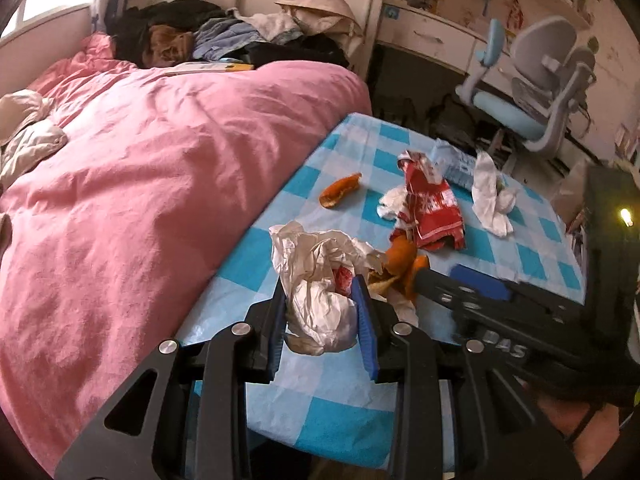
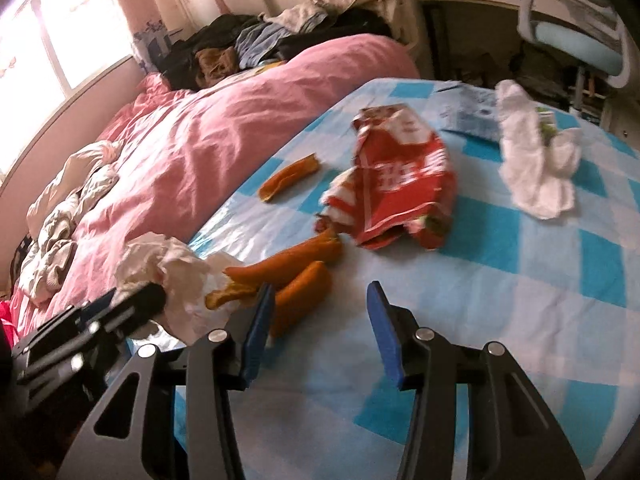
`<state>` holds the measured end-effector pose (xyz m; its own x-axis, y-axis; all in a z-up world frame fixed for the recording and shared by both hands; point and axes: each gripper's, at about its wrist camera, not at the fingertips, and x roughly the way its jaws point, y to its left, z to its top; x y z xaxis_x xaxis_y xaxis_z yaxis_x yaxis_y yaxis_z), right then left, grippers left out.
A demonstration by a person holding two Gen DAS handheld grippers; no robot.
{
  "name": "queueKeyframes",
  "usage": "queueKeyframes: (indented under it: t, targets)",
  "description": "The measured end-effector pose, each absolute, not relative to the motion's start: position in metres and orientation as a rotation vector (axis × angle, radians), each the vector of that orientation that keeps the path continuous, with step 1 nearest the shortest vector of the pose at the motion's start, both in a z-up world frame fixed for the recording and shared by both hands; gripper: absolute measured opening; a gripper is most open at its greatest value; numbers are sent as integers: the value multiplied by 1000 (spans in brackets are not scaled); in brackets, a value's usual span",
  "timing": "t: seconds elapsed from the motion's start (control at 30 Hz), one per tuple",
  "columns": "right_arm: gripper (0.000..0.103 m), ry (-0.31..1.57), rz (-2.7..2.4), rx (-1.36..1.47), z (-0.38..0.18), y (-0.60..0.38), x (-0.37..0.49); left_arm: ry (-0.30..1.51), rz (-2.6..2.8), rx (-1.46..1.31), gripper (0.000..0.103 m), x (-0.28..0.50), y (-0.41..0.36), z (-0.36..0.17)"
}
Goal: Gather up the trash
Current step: 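Grasp a crumpled tissue with the left tool while the right grasps an orange scrap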
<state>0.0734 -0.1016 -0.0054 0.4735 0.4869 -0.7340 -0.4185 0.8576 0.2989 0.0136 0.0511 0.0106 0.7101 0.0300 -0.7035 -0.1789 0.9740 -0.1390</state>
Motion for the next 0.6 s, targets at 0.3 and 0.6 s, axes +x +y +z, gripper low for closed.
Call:
queueKeyframes:
  t: [0.3, 0.6]
  targets:
    - [16, 938, 540, 13, -9, -100, 72, 631, 158, -255, 30, -7, 63, 30]
    - [16, 977, 451, -64, -5, -155, 45, 780, 161, -320, 31, 5, 74, 10]
